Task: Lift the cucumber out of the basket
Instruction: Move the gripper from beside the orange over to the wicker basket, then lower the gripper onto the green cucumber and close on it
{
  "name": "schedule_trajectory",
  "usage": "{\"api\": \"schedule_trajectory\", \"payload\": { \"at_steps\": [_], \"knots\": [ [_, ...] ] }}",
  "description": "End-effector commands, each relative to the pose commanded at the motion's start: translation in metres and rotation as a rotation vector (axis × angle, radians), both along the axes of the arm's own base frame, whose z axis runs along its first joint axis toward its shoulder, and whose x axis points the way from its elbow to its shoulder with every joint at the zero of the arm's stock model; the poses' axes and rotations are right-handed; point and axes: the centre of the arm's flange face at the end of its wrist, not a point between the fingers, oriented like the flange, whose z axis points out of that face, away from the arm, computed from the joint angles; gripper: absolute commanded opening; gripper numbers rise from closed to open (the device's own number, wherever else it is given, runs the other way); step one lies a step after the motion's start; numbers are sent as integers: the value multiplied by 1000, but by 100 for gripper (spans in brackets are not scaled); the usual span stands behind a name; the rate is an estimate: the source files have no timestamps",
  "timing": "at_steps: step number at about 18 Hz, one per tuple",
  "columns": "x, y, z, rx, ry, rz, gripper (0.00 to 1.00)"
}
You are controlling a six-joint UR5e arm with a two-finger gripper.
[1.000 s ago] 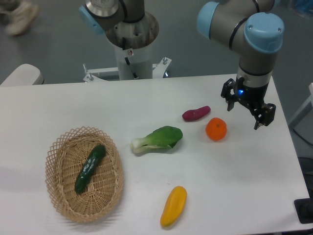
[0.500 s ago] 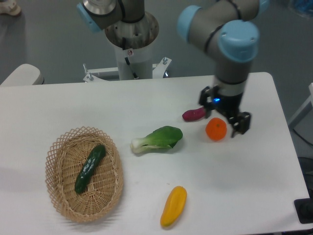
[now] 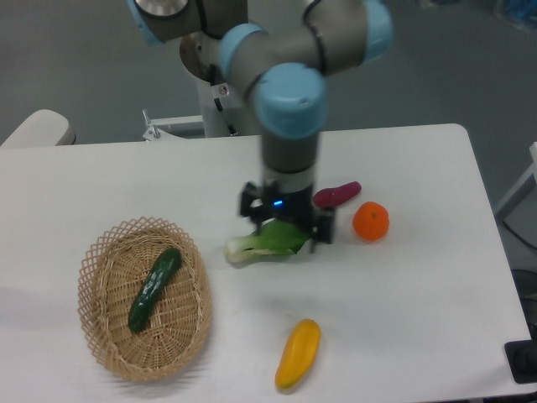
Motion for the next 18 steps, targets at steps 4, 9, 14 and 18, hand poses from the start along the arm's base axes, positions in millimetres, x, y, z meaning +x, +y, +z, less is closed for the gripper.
{"api": "schedule_trajectory", "payload": {
  "at_steps": [4,9,14,18],
  "knots": [
    [51,31,-35,-4,-19,-5,100],
    [98,53,-78,-34,-30,-81,100],
    [119,70,-115,-55,-22,-131,100],
    [129,78,-135,-65,-14,-153,100]
  ]
}}
